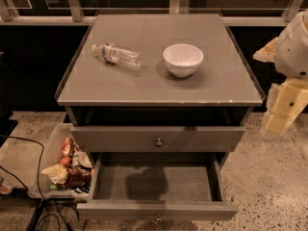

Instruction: Close middle drawer

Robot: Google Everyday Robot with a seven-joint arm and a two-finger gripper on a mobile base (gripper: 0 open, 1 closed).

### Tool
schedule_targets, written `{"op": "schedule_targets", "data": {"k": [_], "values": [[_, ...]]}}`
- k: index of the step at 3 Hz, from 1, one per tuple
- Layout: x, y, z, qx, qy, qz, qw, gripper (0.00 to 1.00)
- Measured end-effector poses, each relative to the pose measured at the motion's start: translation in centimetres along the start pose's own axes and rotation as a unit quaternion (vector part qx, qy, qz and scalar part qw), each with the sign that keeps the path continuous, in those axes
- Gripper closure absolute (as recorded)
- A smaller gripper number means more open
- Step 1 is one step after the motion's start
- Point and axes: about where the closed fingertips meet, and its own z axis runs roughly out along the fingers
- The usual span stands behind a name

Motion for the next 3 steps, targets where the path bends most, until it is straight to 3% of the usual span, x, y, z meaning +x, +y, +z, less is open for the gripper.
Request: {"op": "schedule_targets", "data": {"k": [1, 2, 3], "values": [[2.9, 3.0, 5.6, -0.049, -0.015, 0.019, 0.9985, 0.24], [5.8, 8.0, 10.9, -0.059, -0.051, 0.020, 0.9968, 0.54], [6.1, 8.4, 11.4, -0.062, -0.044, 0.020, 0.9969, 0.78]]}}
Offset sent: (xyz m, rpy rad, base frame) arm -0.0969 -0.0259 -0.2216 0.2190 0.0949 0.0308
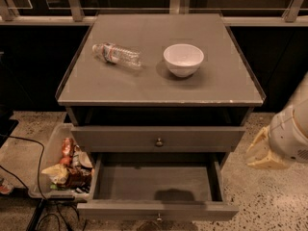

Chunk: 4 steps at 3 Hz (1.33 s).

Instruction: Close middle drawer

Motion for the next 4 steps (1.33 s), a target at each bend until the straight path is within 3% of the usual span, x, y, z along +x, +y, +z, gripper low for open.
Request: {"op": "schedule_targets", "data": {"k": [1, 2, 3, 4], "values": [[-0.2, -0.1, -0.3, 0.001, 0.000, -0.001, 1.0000, 0.99], [0.2, 0.3, 3.4, -0.011, 0.002, 0.018, 0.9998, 1.00], [1.4, 1.2, 10.0, -0.021, -0.001, 0.051, 0.9985, 1.00], [2.4, 1.2, 15.2, -0.004, -0.014, 0.080, 0.9967, 1.00]]}}
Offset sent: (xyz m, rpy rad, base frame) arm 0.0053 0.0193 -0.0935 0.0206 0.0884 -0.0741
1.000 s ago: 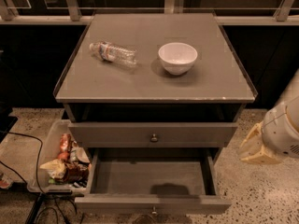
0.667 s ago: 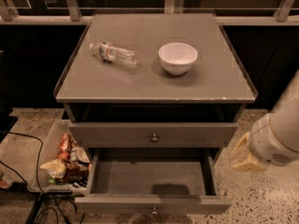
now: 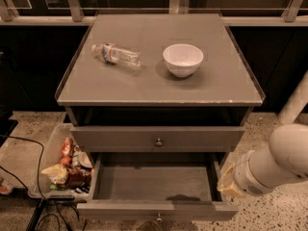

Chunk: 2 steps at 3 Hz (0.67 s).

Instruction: Close middle drawer

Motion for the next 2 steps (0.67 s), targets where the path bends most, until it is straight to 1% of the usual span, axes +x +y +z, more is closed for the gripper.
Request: {"op": "schedule_targets", "data": {"k": [1, 2], "values": [[1.24, -2.01, 3.87, 0.027, -0.015, 0.018, 0.9994, 1.00], [0.91, -2.67, 3.96, 0.039, -0.021, 0.017, 0.9989, 1.00]]}}
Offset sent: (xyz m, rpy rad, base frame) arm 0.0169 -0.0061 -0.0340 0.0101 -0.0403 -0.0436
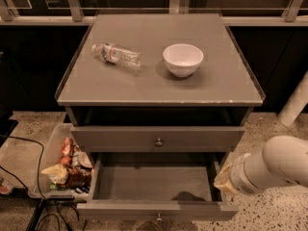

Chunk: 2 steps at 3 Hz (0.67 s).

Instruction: Close middle drawer

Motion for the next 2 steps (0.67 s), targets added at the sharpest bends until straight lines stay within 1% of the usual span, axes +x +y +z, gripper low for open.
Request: {"op": "schedule_targets", "data": {"k": [1, 2], "values": [[-0.3, 0.3, 0.5, -0.001, 0.000, -0.010, 1.0000, 1.00], [0.1, 2.0, 4.2, -0.018, -0.004, -0.023, 0.9996, 1.00]]}}
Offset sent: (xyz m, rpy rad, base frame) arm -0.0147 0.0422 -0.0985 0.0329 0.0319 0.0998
